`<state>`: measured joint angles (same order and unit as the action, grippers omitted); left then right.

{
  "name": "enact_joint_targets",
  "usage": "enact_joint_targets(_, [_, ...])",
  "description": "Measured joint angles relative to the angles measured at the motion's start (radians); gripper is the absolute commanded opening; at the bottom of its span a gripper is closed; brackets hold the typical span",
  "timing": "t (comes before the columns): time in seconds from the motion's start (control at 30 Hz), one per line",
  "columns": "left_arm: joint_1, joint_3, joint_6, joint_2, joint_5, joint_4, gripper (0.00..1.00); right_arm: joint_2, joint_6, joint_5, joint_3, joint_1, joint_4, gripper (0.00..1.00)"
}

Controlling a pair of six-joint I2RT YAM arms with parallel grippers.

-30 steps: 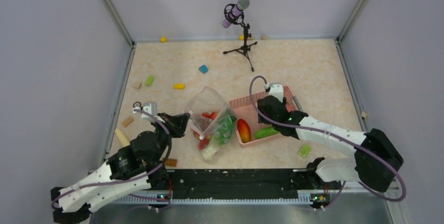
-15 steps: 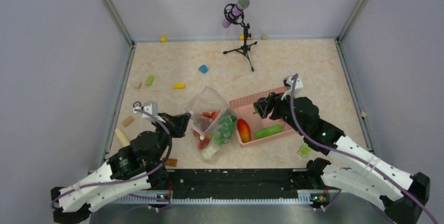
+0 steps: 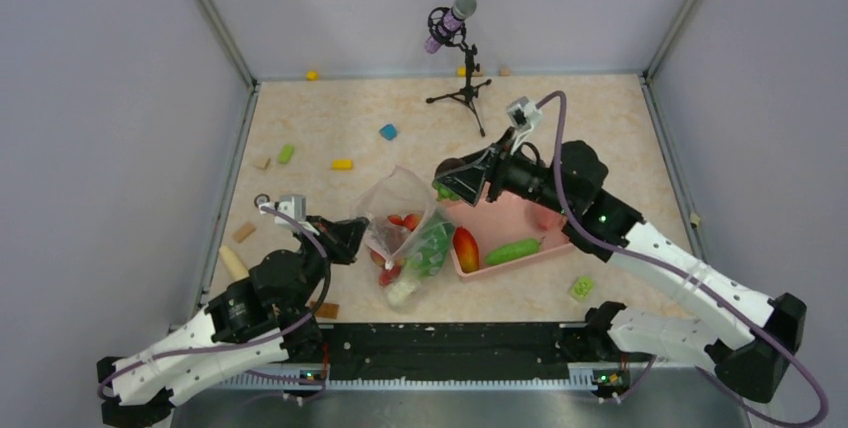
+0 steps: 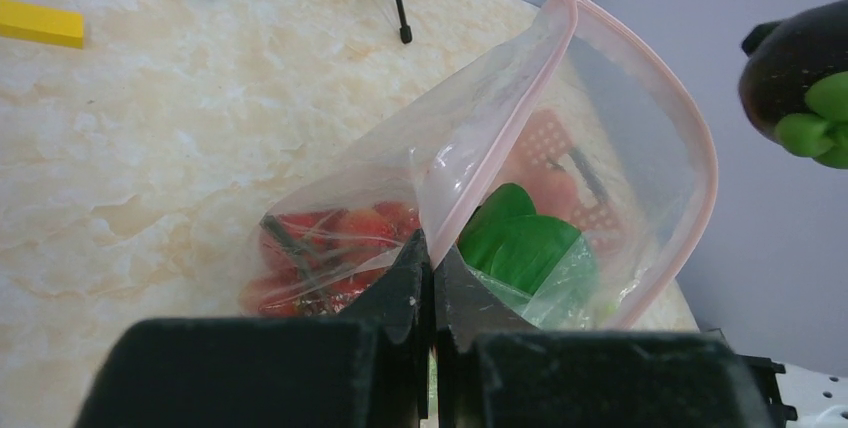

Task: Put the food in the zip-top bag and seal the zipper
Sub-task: Place the fake vegetable in the zipper food storage bag.

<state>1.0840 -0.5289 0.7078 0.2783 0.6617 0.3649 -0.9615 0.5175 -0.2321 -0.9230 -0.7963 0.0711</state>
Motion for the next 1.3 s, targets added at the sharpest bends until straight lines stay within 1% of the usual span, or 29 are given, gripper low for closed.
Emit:
enact_joint_targets(0.1, [0.000, 0.000, -0.003, 0.000, -0.016, -0.005, 0.00, -0.086, 0.016, -0.061, -0.042, -0.012, 0.032, 0.41])
enact_joint_targets(0.2, [0.000, 0.000, -0.004, -0.001, -0.024, -0.007, 0.00, -0.159, 0.009, -0.091, -0.088, -0.053, 0.031, 0.42])
enact_joint_targets(0.43, [0.000, 0.000, -0.004, -0.001, -0.037, -0.008, 0.00, -0.336, -0.057, -0.150, -0.291, -0.169, 0.032, 0.42])
enact_joint_targets(0.53, [0.000, 0.000, -0.004, -0.001, -0.037, -0.009, 0.00, -0.394, -0.105, -0.144, -0.338, -0.194, 0.015, 0.42])
enact_joint_targets(0.67, [0.000, 0.000, -0.004, -0.001, -0.037, -0.010, 0.00, -0.454, -0.177, -0.065, -0.362, -0.229, -0.060, 0.42])
enact_joint_targets(0.8, [0.000, 0.000, -0.004, -0.001, -0.037, -0.010, 0.00, -0.501, -0.227, -0.002, -0.374, -0.243, -0.127, 0.48])
enact_joint_targets(1.0, [-0.002, 0.000, -0.004, -0.001, -0.031, -0.008, 0.00, -0.519, -0.291, 0.084, -0.375, -0.262, -0.199, 0.62])
enact_joint_targets(1.07, [-0.002, 0.000, -0.004, -0.002, -0.027, -0.006, 0.00, -0.519, -0.304, 0.105, -0.375, -0.269, -0.204, 0.69])
enact_joint_targets(1.2, [-0.002, 0.000, -0.004, -0.002, -0.021, -0.006, 0.00, -0.519, -0.324, 0.142, -0.375, -0.271, -0.208, 0.76])
enact_joint_targets(1.3, [-0.002, 0.000, -0.004, -0.002, -0.021, -0.006, 0.00, -0.518, -0.330, 0.158, -0.375, -0.271, -0.208, 0.88])
